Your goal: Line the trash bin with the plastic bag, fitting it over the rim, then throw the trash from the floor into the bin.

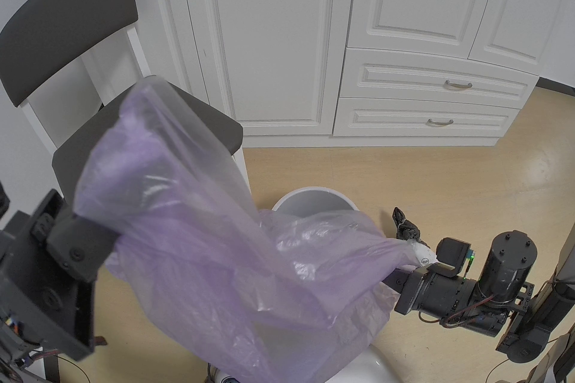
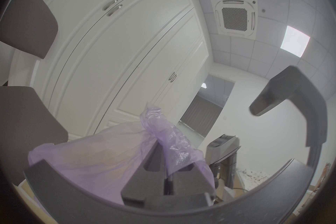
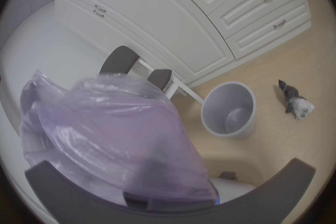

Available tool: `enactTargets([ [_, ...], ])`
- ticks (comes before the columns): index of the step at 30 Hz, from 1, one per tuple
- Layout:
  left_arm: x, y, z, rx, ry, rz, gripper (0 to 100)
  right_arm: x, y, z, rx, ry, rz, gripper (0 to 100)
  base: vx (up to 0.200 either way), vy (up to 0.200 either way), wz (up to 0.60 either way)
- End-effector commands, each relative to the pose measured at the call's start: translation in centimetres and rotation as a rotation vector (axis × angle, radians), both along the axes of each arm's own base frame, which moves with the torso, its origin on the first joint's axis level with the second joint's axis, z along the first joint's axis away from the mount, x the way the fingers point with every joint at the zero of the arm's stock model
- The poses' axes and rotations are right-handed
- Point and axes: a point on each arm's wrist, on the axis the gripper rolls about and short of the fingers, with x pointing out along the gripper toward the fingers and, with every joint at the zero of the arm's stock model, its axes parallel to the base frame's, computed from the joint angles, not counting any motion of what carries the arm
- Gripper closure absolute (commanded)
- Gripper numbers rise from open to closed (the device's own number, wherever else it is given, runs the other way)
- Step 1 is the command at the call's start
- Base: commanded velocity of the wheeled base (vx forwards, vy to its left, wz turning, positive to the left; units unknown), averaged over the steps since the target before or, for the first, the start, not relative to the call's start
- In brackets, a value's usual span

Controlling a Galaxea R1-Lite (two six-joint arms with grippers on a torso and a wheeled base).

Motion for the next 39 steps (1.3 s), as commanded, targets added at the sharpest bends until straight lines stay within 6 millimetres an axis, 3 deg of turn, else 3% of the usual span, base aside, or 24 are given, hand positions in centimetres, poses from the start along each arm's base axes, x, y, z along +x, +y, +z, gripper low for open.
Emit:
enactTargets([
  [1,2.0,-1.4,-1.6,0.084,0.059,0.060,100,0.3,-0.9,1.9,0.033,-0.103,-0.047,100,0.000,0.000,0.00],
  [4,3.2,-2.0,-2.6,0.127,0.092,0.096,100,1.0,-1.1,3.4,0.022,-0.151,-0.123,100,0.000,0.000,0.00],
  [9,4.1,-2.5,-3.4,0.163,0.120,0.120,100,1.5,-1.0,6.8,-0.076,-0.063,-0.244,100,0.000,0.000,0.00],
  [16,5.8,-3.7,-4.4,0.223,0.187,0.237,100,1.0,-1.9,11.4,-0.145,0.060,-0.381,100,0.000,0.000,0.00],
  [20,6.9,-4.4,-4.7,0.268,0.234,0.324,100,0.5,-2.9,12.7,-0.161,0.049,-0.439,100,0.000,0.000,0.00],
  [31,9.0,-6.1,-6.7,0.406,0.306,0.559,100,-0.6,-4.4,12.8,-0.352,-0.016,-0.524,100,0.000,0.000,0.00],
  [36,9.2,-6.4,-7.3,0.431,0.314,0.558,100,-1.3,-4.5,11.5,-0.457,-0.028,-0.509,100,0.000,0.000,0.00],
  [39,9.4,-6.7,-7.9,0.444,0.325,0.553,100,-1.9,-4.3,9.6,-0.566,-0.029,-0.459,100,0.000,0.000,0.00],
])
